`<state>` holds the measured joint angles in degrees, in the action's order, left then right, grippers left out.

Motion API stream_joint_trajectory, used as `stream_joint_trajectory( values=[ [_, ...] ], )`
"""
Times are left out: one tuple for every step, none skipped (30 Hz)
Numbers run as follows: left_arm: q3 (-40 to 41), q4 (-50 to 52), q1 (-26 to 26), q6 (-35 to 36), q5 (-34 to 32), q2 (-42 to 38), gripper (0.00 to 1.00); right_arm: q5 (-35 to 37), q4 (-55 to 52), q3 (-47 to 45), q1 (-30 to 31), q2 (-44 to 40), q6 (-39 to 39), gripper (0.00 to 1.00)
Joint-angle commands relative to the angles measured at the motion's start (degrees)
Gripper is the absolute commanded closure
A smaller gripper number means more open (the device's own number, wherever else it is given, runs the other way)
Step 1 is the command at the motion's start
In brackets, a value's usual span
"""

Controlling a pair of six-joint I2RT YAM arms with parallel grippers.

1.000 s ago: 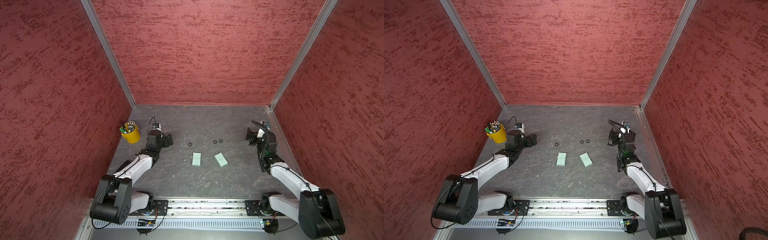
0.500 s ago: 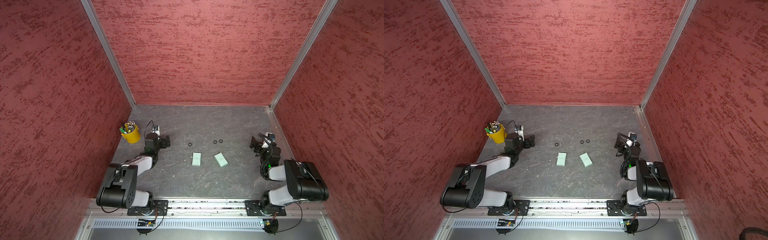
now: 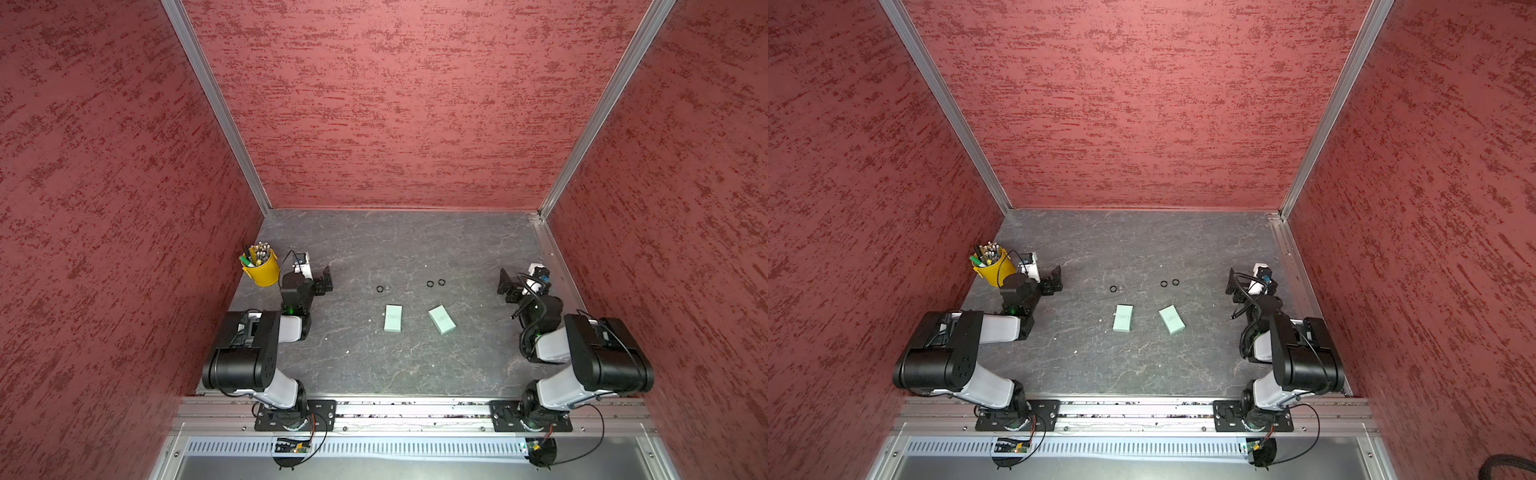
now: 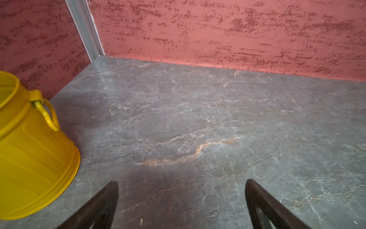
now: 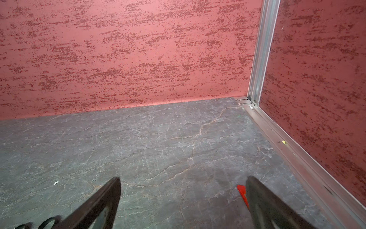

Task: Take the rings out of the lift-off lid box
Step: Reset both arms

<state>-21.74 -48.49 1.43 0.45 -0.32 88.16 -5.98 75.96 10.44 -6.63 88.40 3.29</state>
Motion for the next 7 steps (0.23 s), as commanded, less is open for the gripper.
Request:
stream_joint_trajectory(
  values=[
    [-0.1,-2.2,0.4,-0.4,1.0,-0.4,0.0,1.9,-0.9,2.5,1.7,-0.2,-1.5,0.01],
    [0.0,-2.7,0.3,-0.5,0.9,-0.3,0.0,2.4,-0.7,2.4,2.0,-0.2,-1.6,0.01],
    [0.0,-2.7,0.3,-0.5,0.9,-0.3,0.0,2.4,-0.8,2.4,1.9,-0.2,-1.7,0.01],
    [0.0,-2.5,0.3,-0.4,0.9,-0.3,0.0,2.5,-0.7,2.4,2.1,-0.2,-1.7,0.01],
    [0.0,-2.6,0.3,-0.4,0.8,-0.3,0.0,2.5,-0.6,2.2,2.1,-0.3,-1.7,0.01],
    [0.0,-2.6,0.1,-0.4,0.7,-0.3,0.0,2.5,-0.4,2.1,2.1,-0.3,-1.6,0.01],
    [0.0,-2.6,0.1,-0.4,0.7,-0.3,0.0,2.5,-0.1,1.9,2.0,-0.5,-1.7,0.01]
  ],
)
